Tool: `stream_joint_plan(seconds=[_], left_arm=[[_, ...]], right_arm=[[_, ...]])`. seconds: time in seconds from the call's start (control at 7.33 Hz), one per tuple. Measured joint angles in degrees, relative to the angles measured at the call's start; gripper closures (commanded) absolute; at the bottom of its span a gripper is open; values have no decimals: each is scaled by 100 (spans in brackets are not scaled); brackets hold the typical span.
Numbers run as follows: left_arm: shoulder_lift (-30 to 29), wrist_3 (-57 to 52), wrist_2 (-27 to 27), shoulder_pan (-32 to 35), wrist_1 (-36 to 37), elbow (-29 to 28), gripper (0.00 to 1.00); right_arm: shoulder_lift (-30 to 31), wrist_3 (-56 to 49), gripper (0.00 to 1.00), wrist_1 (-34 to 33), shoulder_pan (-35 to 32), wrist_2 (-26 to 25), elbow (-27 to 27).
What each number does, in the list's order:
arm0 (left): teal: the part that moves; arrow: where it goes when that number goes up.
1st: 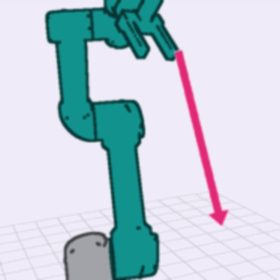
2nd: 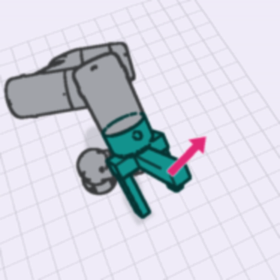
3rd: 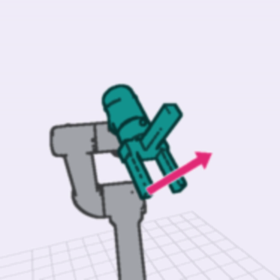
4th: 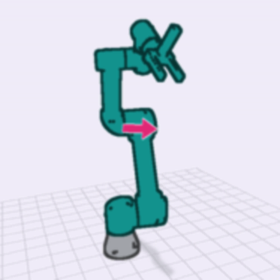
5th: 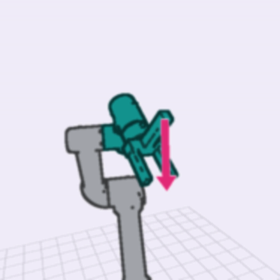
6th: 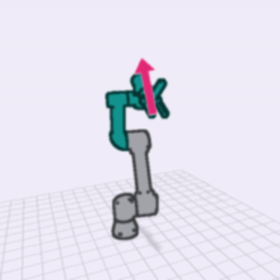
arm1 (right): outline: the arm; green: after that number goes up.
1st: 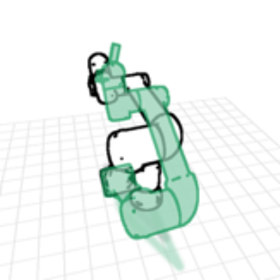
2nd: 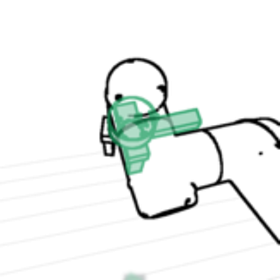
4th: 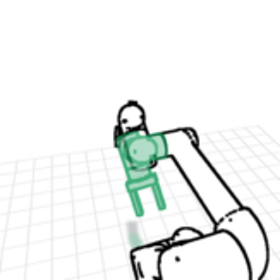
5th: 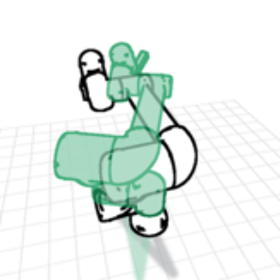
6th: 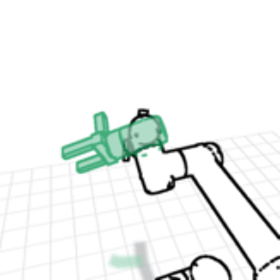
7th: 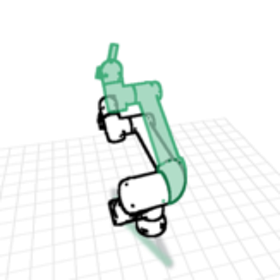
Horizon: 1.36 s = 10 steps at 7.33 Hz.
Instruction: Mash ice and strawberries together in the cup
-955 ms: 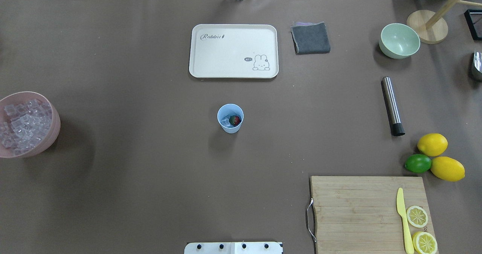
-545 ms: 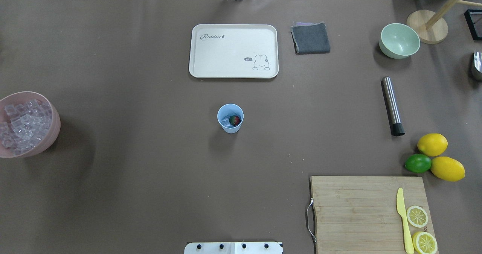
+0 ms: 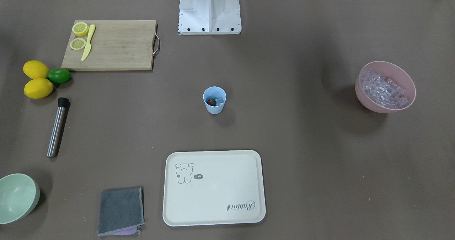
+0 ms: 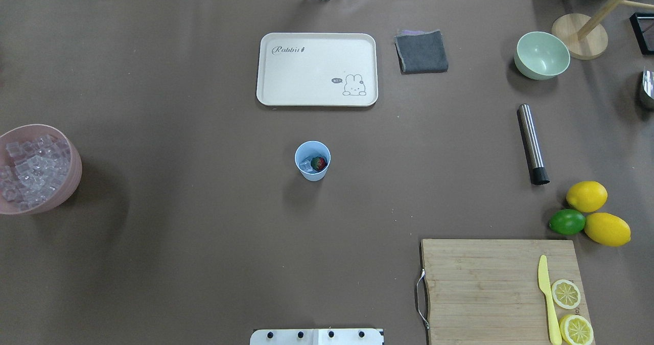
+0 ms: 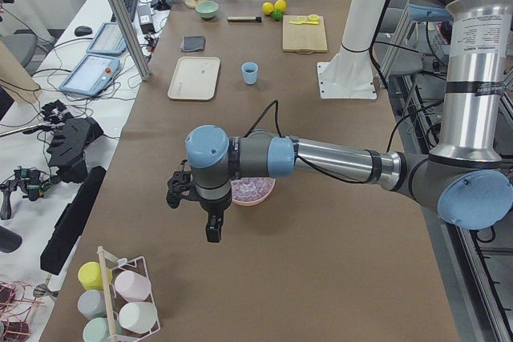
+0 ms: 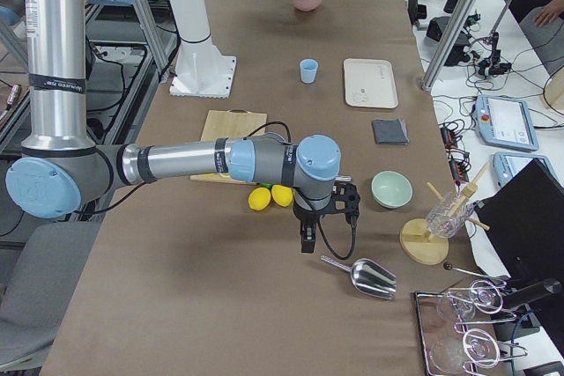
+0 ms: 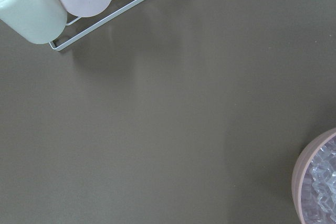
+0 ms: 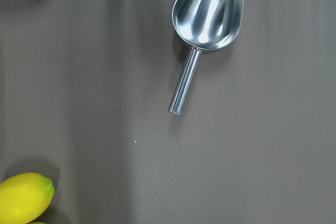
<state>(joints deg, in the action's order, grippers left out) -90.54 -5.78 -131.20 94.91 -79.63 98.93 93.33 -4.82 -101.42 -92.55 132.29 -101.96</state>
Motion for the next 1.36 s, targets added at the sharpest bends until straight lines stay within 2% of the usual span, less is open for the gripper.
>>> stream_joint_plan(seconds=[1.36], left_arm=[[1,12,7,-4,0,0,2]], right_arm=[[45,-98,0,-1,0,-1,-17]])
